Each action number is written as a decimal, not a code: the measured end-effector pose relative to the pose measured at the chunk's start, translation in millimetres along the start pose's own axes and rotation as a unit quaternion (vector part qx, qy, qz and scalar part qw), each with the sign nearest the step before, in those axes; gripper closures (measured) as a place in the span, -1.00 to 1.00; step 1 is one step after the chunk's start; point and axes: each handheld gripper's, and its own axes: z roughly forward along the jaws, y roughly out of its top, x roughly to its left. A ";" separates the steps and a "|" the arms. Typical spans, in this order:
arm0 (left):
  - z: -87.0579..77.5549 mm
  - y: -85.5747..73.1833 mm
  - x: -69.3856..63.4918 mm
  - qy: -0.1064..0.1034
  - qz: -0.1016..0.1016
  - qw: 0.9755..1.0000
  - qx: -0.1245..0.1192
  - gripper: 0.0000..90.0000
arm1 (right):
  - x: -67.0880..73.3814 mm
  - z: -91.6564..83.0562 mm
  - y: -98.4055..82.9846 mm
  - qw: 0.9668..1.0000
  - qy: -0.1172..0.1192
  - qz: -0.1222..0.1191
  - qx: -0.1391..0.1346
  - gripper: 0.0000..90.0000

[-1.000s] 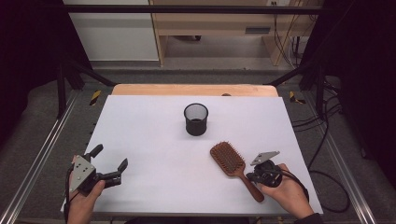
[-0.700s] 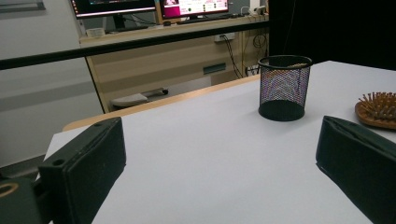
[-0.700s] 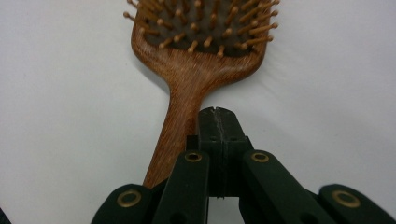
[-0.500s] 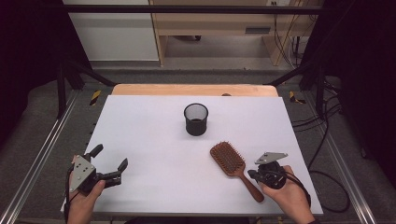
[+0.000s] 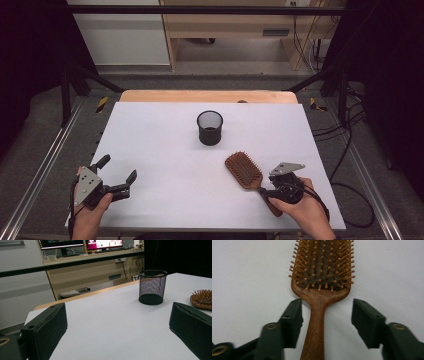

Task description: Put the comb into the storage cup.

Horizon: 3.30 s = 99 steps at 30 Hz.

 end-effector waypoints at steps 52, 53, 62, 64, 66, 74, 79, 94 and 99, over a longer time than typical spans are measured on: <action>0.6 -0.3 0.4 -0.002 0.000 1.000 0.005 -0.96 | 8.7 33.1 10.8 0.993 -0.005 0.023 0.115 0.41; 0.7 -0.2 0.3 -0.002 0.000 1.000 0.005 -0.96 | 9.3 33.2 10.7 0.993 -0.006 0.023 0.115 0.42; 0.9 0.2 -0.3 -0.002 0.001 1.000 0.004 -0.96 | 10.4 33.5 8.3 0.994 -0.010 0.017 0.109 0.52; 0.8 0.3 -0.5 -0.002 0.001 1.000 0.004 -0.96 | 10.7 33.5 8.6 0.994 -0.011 0.021 0.111 0.56; 0.7 0.5 -0.5 -0.002 0.001 1.000 0.004 -0.96 | 9.9 33.7 8.8 0.994 -0.011 0.019 0.111 0.60; 0.2 0.7 -0.1 -0.002 -0.001 1.000 0.002 -0.96 | 8.8 33.5 9.1 0.994 -0.007 0.017 0.110 0.61; -1.0 1.1 1.2 0.000 -0.004 1.000 0.000 -0.96 | 6.3 32.7 8.0 0.996 -0.006 0.016 0.088 0.61; -4.4 11.1 -4.2 -0.015 -0.037 0.999 -0.016 -0.95 | 5.3 11.0 17.9 0.998 -0.003 0.012 -0.062 0.61; 5.0 30.2 -15.4 -0.037 -0.056 0.997 -0.031 -0.95 | 9.8 6.2 25.7 0.994 -0.005 0.005 -0.109 0.61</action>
